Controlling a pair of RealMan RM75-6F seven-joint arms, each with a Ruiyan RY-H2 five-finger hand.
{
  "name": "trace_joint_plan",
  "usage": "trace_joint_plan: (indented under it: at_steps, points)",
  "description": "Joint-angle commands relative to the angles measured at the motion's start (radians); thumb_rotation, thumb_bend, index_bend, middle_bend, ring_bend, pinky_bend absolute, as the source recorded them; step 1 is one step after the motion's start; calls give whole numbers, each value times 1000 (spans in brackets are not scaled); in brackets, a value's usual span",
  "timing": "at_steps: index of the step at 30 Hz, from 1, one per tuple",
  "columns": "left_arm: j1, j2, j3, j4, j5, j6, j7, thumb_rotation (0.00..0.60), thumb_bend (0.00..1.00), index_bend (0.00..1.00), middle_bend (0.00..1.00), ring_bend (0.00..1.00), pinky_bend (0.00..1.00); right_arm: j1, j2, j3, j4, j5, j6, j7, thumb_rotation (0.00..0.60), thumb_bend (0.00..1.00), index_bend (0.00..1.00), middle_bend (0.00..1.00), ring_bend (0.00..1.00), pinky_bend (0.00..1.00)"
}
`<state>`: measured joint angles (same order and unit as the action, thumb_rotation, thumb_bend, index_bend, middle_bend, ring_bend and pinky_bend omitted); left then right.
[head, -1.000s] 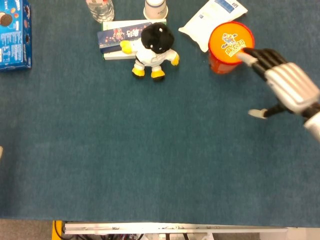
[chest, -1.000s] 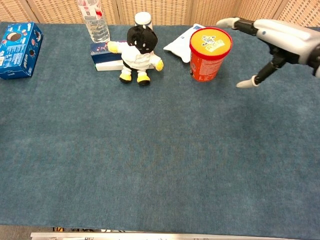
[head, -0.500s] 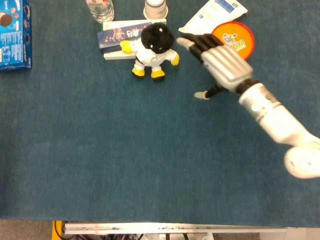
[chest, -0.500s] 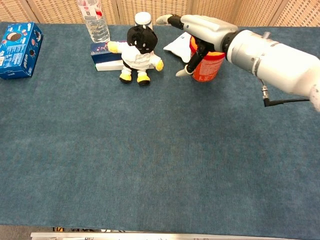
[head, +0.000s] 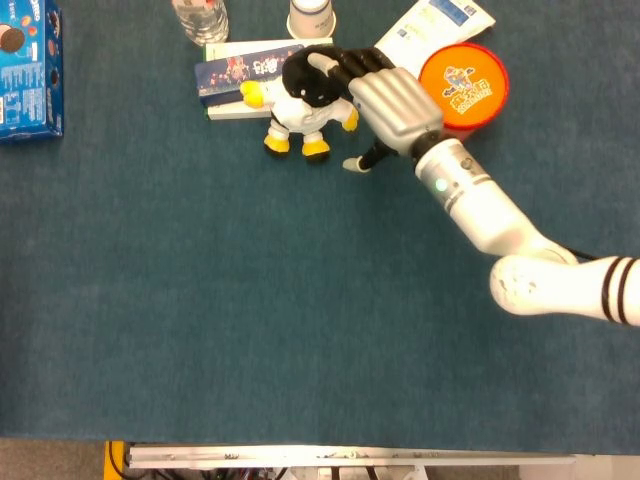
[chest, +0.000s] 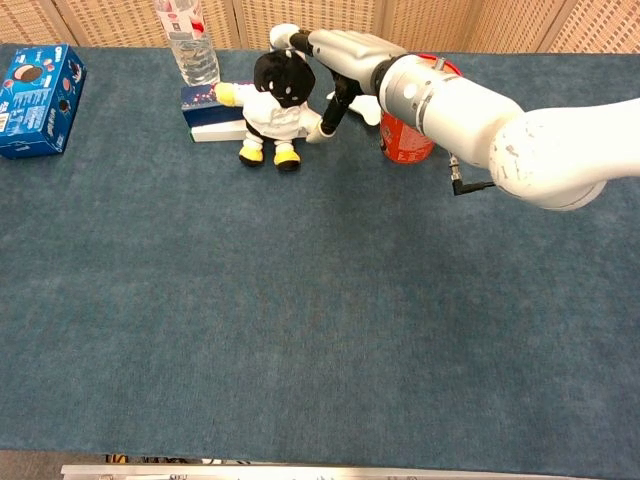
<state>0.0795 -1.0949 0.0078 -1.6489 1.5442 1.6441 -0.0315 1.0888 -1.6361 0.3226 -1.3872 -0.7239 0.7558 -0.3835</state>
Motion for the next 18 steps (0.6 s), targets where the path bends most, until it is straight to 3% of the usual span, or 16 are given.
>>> trace_joint_plan:
  at_steps: [1,9,18]
  points:
    - [2,-2,-1,4,-5,-2,-3,600,248,58,56,36,20,39,-42,6,69,30,-24,0,600,0,0,0,0,0]
    - [4,-2,-5,10,-19,-10,-4,600,248,58,56,36,20,107,-115,21,213,76,-73,12,600,0,0,0,0,0]
    - [9,-12,-7,22,-30,-13,0,600,248,58,56,36,20,134,-141,-9,273,104,-109,1,600,0,0,0,0,0]
